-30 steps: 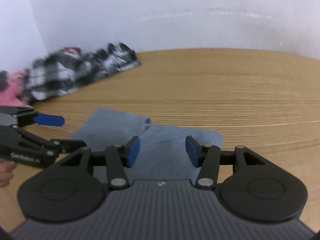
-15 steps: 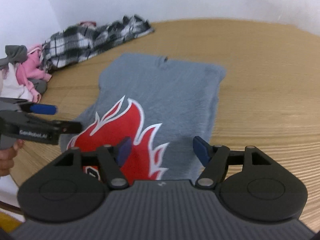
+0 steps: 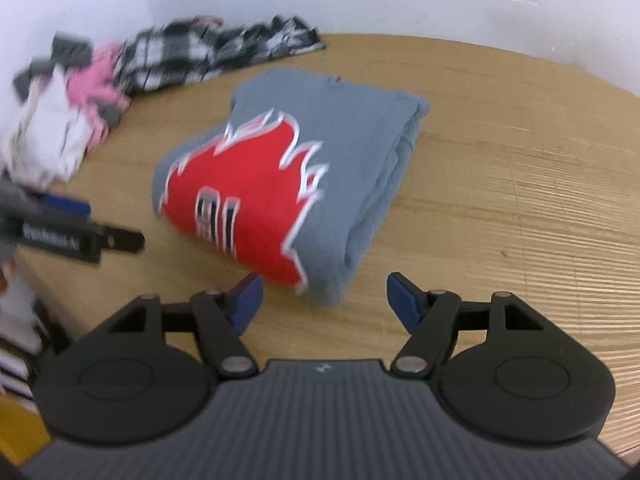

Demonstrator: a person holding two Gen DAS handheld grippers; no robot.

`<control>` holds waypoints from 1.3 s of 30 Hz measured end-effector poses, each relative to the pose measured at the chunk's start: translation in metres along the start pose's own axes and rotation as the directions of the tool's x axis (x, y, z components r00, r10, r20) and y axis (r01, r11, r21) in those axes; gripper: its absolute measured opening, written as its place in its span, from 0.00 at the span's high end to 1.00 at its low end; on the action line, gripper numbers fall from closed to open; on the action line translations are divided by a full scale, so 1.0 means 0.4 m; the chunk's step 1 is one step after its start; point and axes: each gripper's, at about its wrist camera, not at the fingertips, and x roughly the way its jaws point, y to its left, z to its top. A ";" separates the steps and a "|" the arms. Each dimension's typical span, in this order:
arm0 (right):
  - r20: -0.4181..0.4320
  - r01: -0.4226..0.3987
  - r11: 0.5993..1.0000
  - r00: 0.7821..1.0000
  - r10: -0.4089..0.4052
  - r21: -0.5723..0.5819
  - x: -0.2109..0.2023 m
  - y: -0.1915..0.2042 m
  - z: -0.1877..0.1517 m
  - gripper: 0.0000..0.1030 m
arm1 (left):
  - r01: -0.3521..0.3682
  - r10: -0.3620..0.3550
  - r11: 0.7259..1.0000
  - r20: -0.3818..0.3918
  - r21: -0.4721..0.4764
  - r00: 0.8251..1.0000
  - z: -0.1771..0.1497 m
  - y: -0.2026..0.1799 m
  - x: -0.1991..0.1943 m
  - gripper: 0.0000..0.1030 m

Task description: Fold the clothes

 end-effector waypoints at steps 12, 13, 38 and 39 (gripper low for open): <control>-0.049 0.084 0.979 0.996 -0.076 0.184 0.041 0.062 0.016 0.31 | 0.089 -0.084 0.986 -0.037 0.139 0.996 -0.014 0.050 0.054 0.11; -0.049 0.094 0.978 0.995 -0.086 0.184 0.051 0.073 0.024 0.31 | 0.099 -0.095 0.983 -0.030 0.152 0.995 -0.014 0.059 0.060 0.11; 0.247 0.076 0.987 0.963 -0.109 0.139 0.028 0.057 0.227 0.32 | 0.229 -0.262 0.962 0.278 0.146 0.924 0.120 0.119 0.106 0.15; 0.247 0.045 0.993 0.966 -0.071 0.111 0.052 0.061 0.268 0.34 | 0.251 -0.275 0.961 0.285 0.118 0.918 0.135 0.121 0.118 0.16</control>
